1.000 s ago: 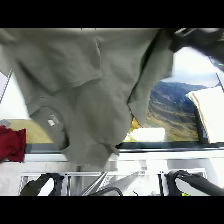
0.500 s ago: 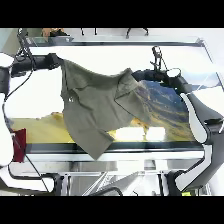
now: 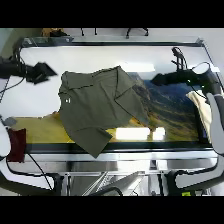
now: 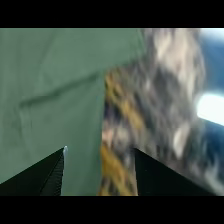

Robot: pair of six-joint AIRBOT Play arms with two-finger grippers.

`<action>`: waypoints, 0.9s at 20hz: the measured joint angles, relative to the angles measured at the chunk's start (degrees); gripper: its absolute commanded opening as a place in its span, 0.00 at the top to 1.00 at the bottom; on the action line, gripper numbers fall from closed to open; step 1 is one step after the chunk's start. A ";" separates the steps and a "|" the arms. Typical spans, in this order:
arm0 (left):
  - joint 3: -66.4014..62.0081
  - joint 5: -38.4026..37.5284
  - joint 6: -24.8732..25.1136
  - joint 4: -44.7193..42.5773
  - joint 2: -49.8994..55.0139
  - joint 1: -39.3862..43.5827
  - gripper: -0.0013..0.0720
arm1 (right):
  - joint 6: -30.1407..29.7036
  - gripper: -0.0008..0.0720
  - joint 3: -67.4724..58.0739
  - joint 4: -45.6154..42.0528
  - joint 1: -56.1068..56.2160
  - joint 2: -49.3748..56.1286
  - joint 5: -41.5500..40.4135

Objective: Fold the shirts.

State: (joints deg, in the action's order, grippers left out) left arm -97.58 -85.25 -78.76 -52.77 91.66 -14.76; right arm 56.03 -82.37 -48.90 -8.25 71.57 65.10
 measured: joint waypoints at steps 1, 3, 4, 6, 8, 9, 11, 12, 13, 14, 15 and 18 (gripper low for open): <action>5.49 -0.11 -0.55 -1.44 -2.78 -0.70 0.09 | 0.83 0.33 3.43 -1.01 -0.85 -1.86 1.66; 19.15 0.24 -1.57 -4.26 -9.46 -1.95 0.09 | 2.08 0.33 11.45 -2.21 -2.27 -6.05 3.43; 27.08 1.44 -1.84 -5.44 -13.09 -2.60 0.09 | 2.54 0.33 15.89 -2.67 -2.73 -8.37 3.87; 40.44 4.24 -1.86 -7.06 -18.69 -3.52 0.09 | 2.93 0.33 23.02 -2.86 -3.17 -12.20 4.24; 52.24 9.11 -1.44 -7.43 -23.23 -3.98 0.09 | 3.17 0.33 28.41 -3.17 -3.43 -14.78 4.24; 56.33 11.56 -0.98 -7.02 -24.70 -4.11 0.09 | 3.37 0.33 30.25 -3.19 -3.48 -15.43 4.15; 62.49 16.72 0.48 -4.68 -26.69 -4.24 0.09 | 3.39 0.33 33.09 -3.21 -3.52 -16.11 3.72; 64.43 18.91 1.25 -3.26 -27.17 -4.28 0.09 | 3.43 0.33 34.10 -3.21 -3.56 -16.09 3.08; 66.01 20.94 1.95 -1.53 -27.39 -4.31 0.09 | 3.56 0.33 34.95 -3.21 -3.58 -15.87 2.29; 67.01 22.91 2.78 0.04 -27.30 -4.33 0.09 | 3.54 0.33 35.71 -3.10 -3.58 -15.32 1.95; 67.49 24.41 3.41 1.55 -26.91 -4.33 0.09 | 3.30 0.33 36.17 -2.25 -3.54 -14.64 1.81; 67.23 26.86 5.53 5.81 -24.33 -4.07 0.09 | 1.16 0.33 36.94 1.25 -2.80 -12.04 0.74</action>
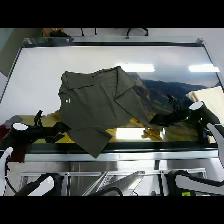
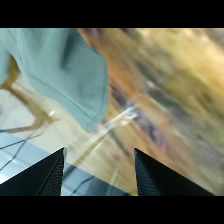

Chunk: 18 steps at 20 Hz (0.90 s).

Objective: Fold the shirts.

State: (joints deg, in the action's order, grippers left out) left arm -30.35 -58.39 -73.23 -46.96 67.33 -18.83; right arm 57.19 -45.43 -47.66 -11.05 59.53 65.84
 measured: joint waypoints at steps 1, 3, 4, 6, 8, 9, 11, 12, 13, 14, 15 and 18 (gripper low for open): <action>-0.52 0.46 0.50 1.20 1.05 0.42 0.09 | -0.76 0.33 0.13 1.25 0.52 1.05 -0.63; -2.05 1.44 1.31 3.21 3.52 1.97 0.10 | -1.70 0.33 0.31 2.89 1.86 3.23 -1.55; -3.04 1.95 1.53 3.96 4.90 3.08 0.43 | -2.01 0.33 0.33 3.93 2.56 4.31 -1.62; -5.09 3.17 1.92 3.34 7.61 5.42 0.97 | -2.45 0.33 0.31 5.64 3.58 5.99 -1.42; -7.41 3.13 2.34 4.00 9.31 7.41 0.97 | -2.82 0.33 0.33 6.05 4.09 7.06 -1.51; -8.33 2.84 2.34 4.00 9.88 8.13 0.97 | -2.95 0.33 0.33 6.27 4.24 7.28 -1.64; -9.94 2.69 2.40 4.24 10.54 9.07 0.97 | -3.23 0.79 0.35 6.12 4.42 7.37 -2.40; -10.51 2.36 2.60 4.24 10.73 9.35 0.97 | -3.32 0.94 0.31 5.66 4.48 7.32 -3.43; -10.91 2.08 2.60 4.35 10.86 9.53 0.97 | -3.54 0.94 0.15 5.22 4.50 7.19 -3.65; -11.19 2.03 2.60 4.37 10.99 9.66 0.97 | -3.91 0.95 -0.26 4.83 4.59 6.84 -3.93; -11.39 1.84 2.62 4.37 11.04 9.75 0.97 | -3.98 0.95 -0.79 5.11 4.59 6.58 -4.26; -11.72 1.40 2.80 3.41 11.17 9.88 0.97 | -4.35 0.95 -3.37 7.93 4.59 5.38 -3.98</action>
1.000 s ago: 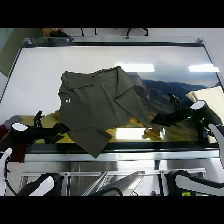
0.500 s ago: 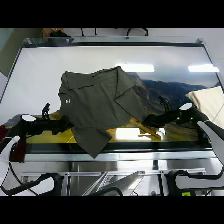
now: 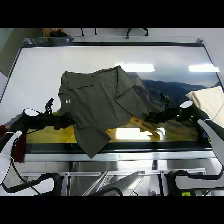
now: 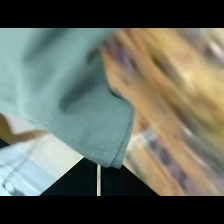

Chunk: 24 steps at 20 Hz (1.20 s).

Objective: Fold the shirts.

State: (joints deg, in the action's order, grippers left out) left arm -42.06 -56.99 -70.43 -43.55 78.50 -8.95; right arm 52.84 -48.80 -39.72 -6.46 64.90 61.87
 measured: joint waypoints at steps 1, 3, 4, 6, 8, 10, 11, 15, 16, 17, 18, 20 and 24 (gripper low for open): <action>-0.07 -0.37 -0.02 -0.87 0.00 0.02 0.97 | -0.15 0.95 -1.14 1.66 0.00 -0.59 0.17; -0.13 -1.38 -0.39 -3.10 0.00 0.07 0.97 | -1.05 0.95 -4.17 5.53 -0.24 -2.10 0.22; -0.15 -1.95 -0.52 -4.28 0.00 0.07 0.97 | -1.51 0.95 -5.86 7.43 -0.63 -2.84 0.15; -0.20 -3.08 -0.92 -6.01 0.00 -0.20 0.97 | -1.81 0.95 -9.33 10.27 -2.51 -4.09 -2.27; -0.26 -4.59 -1.07 -7.32 -0.15 -1.33 0.97 | -0.83 0.95 -11.63 11.87 -5.92 -4.96 -5.97; -0.31 -6.19 -1.09 -8.15 -1.14 -3.54 0.97 | 2.27 0.95 -12.79 12.68 -10.54 -5.40 -7.65; -0.35 -6.88 -1.09 -8.31 -2.01 -4.79 0.97 | 3.58 0.95 -13.16 12.94 -12.85 -5.57 -6.93; -0.35 -9.62 -0.39 -8.94 -7.48 -9.55 0.97 | 6.95 0.95 -13.60 12.37 -18.69 -5.86 1.07; -0.35 -10.32 -0.13 -9.20 -8.81 -10.38 0.97 | 7.65 0.95 -13.46 11.78 -19.28 -5.88 2.93; -0.35 -10.93 0.02 -9.55 -10.21 -11.17 0.97 | 8.31 0.95 -13.07 11.23 -19.69 -5.92 4.94; -0.35 -11.56 0.15 -9.62 -11.43 -11.74 0.97 | 8.83 0.94 -12.50 10.64 -20.04 -5.97 6.91; -0.35 -12.46 0.48 -9.60 -13.57 -12.46 0.97 | 9.49 0.94 -11.26 10.10 -20.39 -6.01 10.51; -0.28 -13.38 0.68 -9.57 -15.72 -12.74 0.97 | 9.29 0.27 -8.17 9.07 -20.24 -6.27 14.40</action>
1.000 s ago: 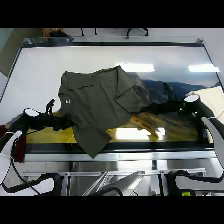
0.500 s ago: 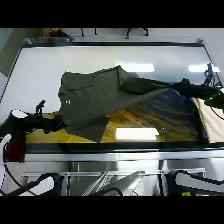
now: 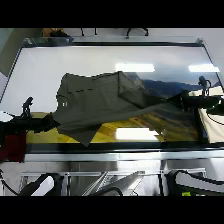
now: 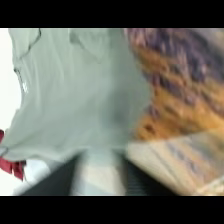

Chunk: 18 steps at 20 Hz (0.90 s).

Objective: Fold the shirts.

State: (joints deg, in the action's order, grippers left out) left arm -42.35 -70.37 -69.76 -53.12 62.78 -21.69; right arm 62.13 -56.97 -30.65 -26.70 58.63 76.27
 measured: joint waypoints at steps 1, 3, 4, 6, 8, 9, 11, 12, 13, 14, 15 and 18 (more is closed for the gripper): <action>0.02 -0.26 0.13 0.04 -0.22 0.11 0.97 | -0.20 0.27 0.59 -1.11 0.07 -0.04 0.13; 0.02 -0.63 0.22 0.17 -0.48 0.28 0.97 | -0.66 0.03 1.27 -4.22 0.15 -0.11 -0.94; 0.02 -0.79 0.44 0.17 -0.55 0.33 0.97 | -1.18 0.03 1.46 -5.92 0.17 -0.11 -2.08; 0.02 -0.81 0.90 0.15 -0.63 0.39 0.97 | -2.95 0.03 1.73 -8.63 0.26 0.13 -3.74; 0.02 -0.83 1.09 0.15 -0.70 0.42 0.97 | -5.42 0.03 1.86 -10.25 0.48 0.87 -4.81; 0.02 -0.81 1.14 0.15 -0.70 0.42 0.97 | -6.73 0.03 1.90 -10.84 0.76 1.60 -5.42; 0.02 -0.72 1.29 0.15 -0.70 0.42 0.97 | -8.74 0.03 1.95 -11.52 1.57 3.67 -6.80; 0.02 -0.52 1.29 0.15 -0.70 0.42 0.97 | -9.38 0.04 1.95 -11.67 2.03 4.98 -7.65; 0.02 -0.42 1.29 0.15 -0.70 0.42 0.97 | -9.97 0.04 1.90 -11.89 2.58 6.56 -8.39; 0.02 -0.35 1.29 0.15 -0.70 0.42 0.97 | -10.54 0.04 1.73 -12.02 3.19 8.26 -8.90; 0.02 -0.35 1.31 0.15 -0.70 0.42 0.97 | -11.15 0.07 1.42 -12.02 3.76 9.88 -9.20; 0.04 -0.22 1.33 0.15 -0.70 0.44 0.97 | -13.18 0.30 -0.39 -11.72 5.46 14.67 -9.40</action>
State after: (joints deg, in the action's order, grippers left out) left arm -42.30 -70.59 -68.42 -52.97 62.08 -21.26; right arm 48.95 -57.36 -42.37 -21.23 73.30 66.87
